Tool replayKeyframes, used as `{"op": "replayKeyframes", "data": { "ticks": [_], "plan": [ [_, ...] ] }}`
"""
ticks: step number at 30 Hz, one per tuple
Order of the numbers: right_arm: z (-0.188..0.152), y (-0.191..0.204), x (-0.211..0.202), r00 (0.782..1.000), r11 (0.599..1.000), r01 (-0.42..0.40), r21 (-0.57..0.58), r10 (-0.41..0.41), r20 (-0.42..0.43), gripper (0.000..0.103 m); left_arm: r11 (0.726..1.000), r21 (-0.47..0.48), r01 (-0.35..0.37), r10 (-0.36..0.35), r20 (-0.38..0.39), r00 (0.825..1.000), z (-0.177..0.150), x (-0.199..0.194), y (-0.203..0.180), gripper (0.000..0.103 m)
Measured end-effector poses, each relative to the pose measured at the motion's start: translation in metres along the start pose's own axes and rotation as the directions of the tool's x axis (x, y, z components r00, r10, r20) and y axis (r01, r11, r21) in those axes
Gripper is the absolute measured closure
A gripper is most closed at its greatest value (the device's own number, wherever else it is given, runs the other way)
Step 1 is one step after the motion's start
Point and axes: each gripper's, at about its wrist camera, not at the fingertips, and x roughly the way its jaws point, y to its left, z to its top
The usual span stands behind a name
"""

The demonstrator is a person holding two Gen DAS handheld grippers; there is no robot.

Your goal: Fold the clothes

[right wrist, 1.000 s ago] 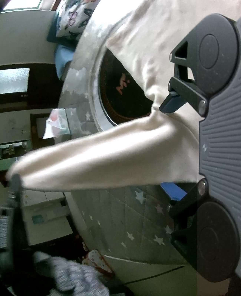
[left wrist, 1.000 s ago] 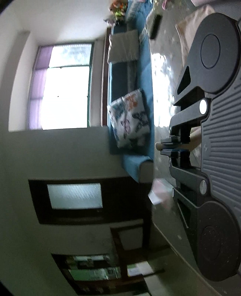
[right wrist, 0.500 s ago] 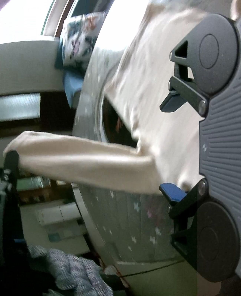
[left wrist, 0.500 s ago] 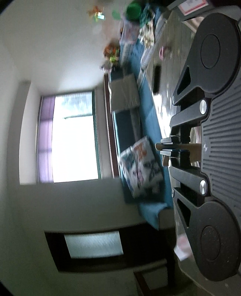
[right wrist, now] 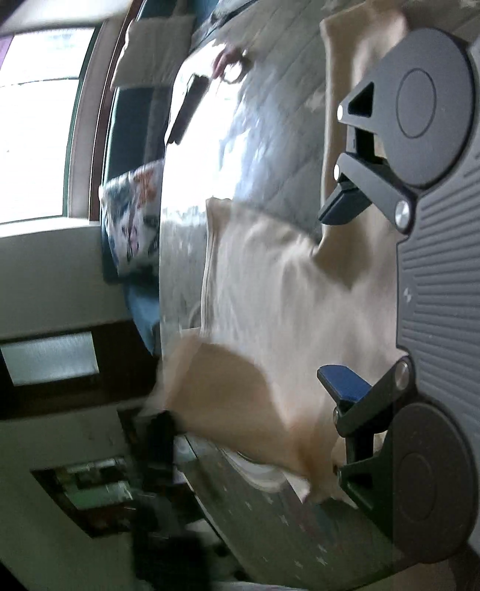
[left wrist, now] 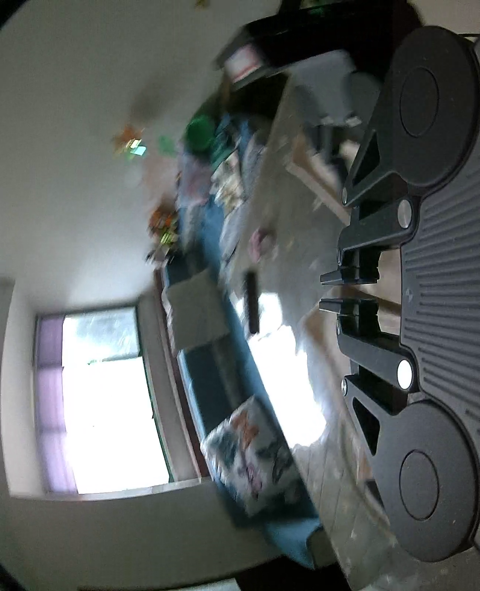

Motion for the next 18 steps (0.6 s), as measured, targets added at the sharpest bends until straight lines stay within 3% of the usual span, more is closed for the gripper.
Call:
{"op": "replayKeyframes", "data": {
  "ticks": [1, 4, 8, 11, 15, 18],
  "plan": [
    [-0.001, -0.004, -0.002, 1.0, 1.0, 0.011, 0.015, -0.011, 0.006, 0.019, 1.0, 0.008, 0.004, -0.004, -0.007, 1.0, -0.004, -0.001, -0.001, 0.09],
    [-0.004, -0.014, -0.009, 0.999, 0.998, 0.029, 0.049, -0.031, 0.025, 0.02, 0.999, 0.031, 0.017, -0.016, -0.029, 0.999, -0.014, -0.003, -0.004, 0.059],
    [-0.005, -0.023, -0.012, 0.998, 0.995, 0.038, 0.094, -0.042, 0.036, 0.026, 0.998, 0.059, 0.03, -0.026, -0.059, 0.998, -0.029, -0.006, -0.007, 0.057],
    [-0.006, -0.022, -0.011, 0.999, 0.995, 0.02, 0.101, -0.023, 0.027, 0.035, 0.999, 0.033, -0.038, 0.041, -0.094, 0.995, -0.044, -0.01, 0.017, 0.057],
    [-0.01, -0.006, -0.006, 1.0, 0.996, -0.031, 0.089, 0.031, -0.005, 0.047, 0.988, 0.011, -0.151, 0.151, -0.184, 0.971, -0.074, -0.024, 0.054, 0.057],
    [-0.013, -0.002, 0.004, 0.998, 0.994, -0.046, 0.098, 0.05, -0.041, 0.054, 0.982, 0.006, -0.188, 0.185, -0.236, 0.954, -0.093, -0.038, 0.072, 0.057]
  ]
}}
